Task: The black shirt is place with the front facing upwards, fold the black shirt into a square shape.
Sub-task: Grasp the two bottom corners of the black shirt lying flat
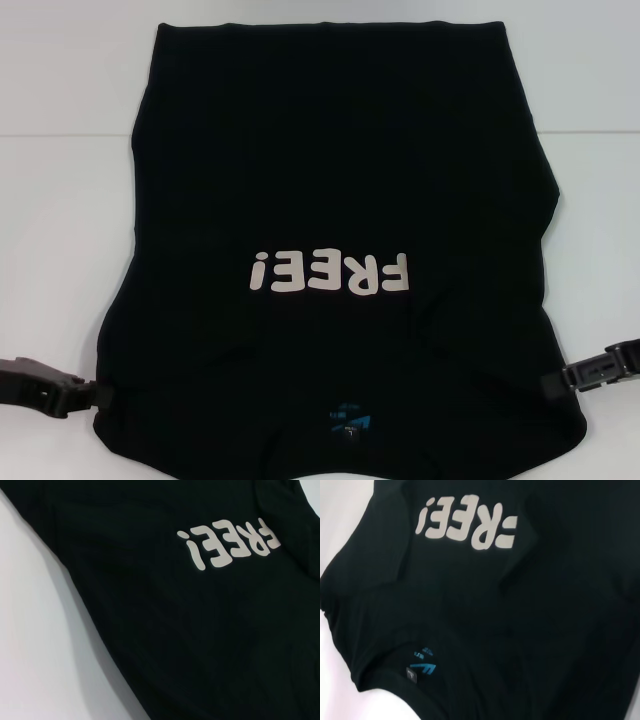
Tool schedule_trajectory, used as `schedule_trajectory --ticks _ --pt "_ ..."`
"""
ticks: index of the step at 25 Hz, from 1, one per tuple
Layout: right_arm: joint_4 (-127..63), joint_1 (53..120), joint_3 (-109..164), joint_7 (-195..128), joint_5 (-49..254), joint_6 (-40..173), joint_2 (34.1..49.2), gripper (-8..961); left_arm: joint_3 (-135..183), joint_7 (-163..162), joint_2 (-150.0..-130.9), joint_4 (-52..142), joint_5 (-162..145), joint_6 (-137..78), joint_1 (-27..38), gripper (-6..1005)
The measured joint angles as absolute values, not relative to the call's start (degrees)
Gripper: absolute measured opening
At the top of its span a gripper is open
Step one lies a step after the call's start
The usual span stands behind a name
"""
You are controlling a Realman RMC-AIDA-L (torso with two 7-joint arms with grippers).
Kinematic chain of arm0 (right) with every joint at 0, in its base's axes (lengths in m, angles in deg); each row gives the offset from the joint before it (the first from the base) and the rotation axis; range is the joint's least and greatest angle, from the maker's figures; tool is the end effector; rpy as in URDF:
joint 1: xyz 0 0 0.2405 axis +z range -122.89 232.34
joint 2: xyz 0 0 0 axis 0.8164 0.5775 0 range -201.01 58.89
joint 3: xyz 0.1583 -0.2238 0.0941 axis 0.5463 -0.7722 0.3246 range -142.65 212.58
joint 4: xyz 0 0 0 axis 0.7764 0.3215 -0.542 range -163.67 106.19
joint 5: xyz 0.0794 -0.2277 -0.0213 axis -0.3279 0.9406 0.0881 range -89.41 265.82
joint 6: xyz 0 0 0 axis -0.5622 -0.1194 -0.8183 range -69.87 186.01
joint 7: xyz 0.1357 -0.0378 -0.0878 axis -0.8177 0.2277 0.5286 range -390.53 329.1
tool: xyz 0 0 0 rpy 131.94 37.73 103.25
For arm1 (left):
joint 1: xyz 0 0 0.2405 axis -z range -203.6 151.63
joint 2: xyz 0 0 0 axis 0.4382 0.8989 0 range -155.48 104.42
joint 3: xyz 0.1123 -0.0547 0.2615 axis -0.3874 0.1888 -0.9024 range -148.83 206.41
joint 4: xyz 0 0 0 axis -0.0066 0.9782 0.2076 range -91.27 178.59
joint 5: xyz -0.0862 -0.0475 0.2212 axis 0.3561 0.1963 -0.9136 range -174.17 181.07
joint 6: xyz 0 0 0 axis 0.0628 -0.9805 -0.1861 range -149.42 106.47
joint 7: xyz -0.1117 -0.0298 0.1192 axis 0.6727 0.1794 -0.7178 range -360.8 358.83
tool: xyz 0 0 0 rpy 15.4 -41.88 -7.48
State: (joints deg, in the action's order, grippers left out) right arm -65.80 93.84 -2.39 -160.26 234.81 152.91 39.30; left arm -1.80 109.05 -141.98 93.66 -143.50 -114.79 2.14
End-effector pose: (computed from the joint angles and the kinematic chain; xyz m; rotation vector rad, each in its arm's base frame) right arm 0.3385 0.3900 0.0160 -2.5161 1.7256 -0.0369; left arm -0.3848 0.3453 0.0247 -2.5327 -1.3731 -0.0544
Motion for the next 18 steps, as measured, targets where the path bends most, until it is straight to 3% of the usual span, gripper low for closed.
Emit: schedule_trajectory --ticks 9,18 --pt "-65.9 94.9 -5.2 -160.7 234.8 152.1 39.49 874 -1.8 109.0 -141.98 93.3 -143.5 -114.7 2.2 -1" --pt "-67.3 96.2 -11.0 -162.2 234.9 150.1 40.5 783 -1.8 109.0 -141.98 93.2 -143.5 -114.6 2.6 -1"
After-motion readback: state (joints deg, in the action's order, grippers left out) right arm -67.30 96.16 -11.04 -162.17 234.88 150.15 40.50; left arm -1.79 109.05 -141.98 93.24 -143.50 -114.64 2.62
